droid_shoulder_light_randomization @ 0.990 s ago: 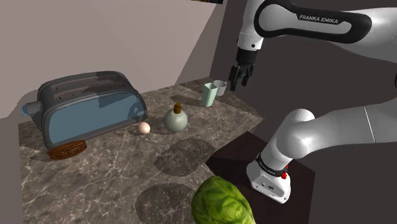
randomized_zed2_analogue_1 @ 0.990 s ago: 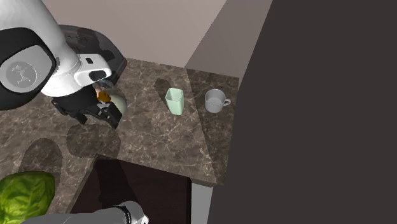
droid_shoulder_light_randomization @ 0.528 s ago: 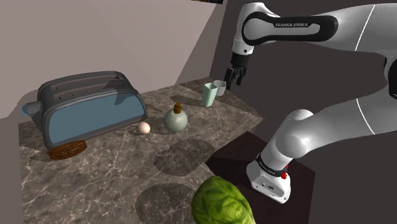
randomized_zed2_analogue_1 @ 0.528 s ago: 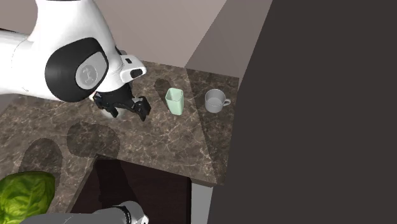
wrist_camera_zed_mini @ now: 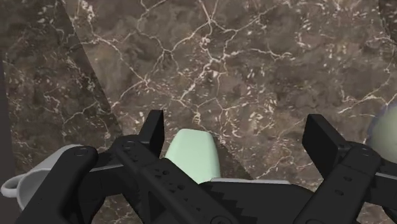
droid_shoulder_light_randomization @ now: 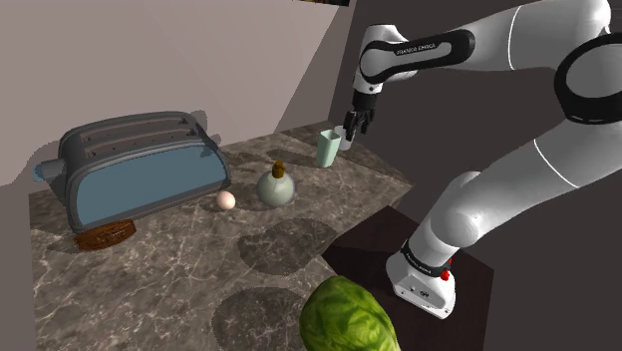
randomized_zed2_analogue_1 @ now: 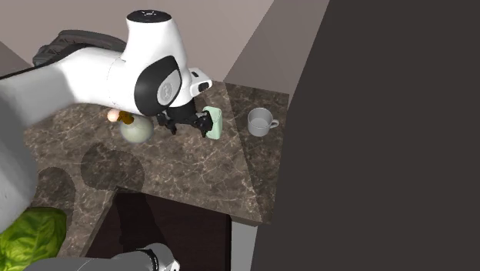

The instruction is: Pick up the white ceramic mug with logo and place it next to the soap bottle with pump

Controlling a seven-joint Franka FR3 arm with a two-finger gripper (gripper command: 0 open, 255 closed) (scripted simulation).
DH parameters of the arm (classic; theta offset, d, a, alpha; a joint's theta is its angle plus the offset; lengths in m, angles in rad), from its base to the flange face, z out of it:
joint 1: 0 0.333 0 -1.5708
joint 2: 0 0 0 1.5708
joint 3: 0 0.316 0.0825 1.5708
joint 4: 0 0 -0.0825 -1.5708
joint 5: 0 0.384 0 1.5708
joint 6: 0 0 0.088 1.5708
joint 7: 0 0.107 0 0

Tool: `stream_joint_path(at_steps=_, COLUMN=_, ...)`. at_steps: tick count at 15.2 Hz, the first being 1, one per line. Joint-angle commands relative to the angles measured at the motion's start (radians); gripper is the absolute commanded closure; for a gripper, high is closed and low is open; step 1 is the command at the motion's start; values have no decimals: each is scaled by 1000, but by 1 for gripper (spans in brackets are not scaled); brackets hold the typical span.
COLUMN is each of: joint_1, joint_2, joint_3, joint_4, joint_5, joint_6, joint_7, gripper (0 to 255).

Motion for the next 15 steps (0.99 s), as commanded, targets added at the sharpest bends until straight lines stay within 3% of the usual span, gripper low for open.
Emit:
stream_joint_path(at_steps=1, joint_1=-5, joint_2=69, joint_3=-26, joint_4=32, joint_5=-1, joint_6=46, joint_7=-37, gripper=0)
stream_joint_path(at_steps=7, joint_1=-21, joint_2=286, joint_3=-87, joint_4=152, joint_5=35, joint_6=164, joint_7=-152, gripper=0)
stream_joint_path(at_steps=15, joint_1=-75, joint_2=590, joint_3=-119, joint_4=382, joint_5=147, joint_6=254, joint_7=-314, gripper=0)
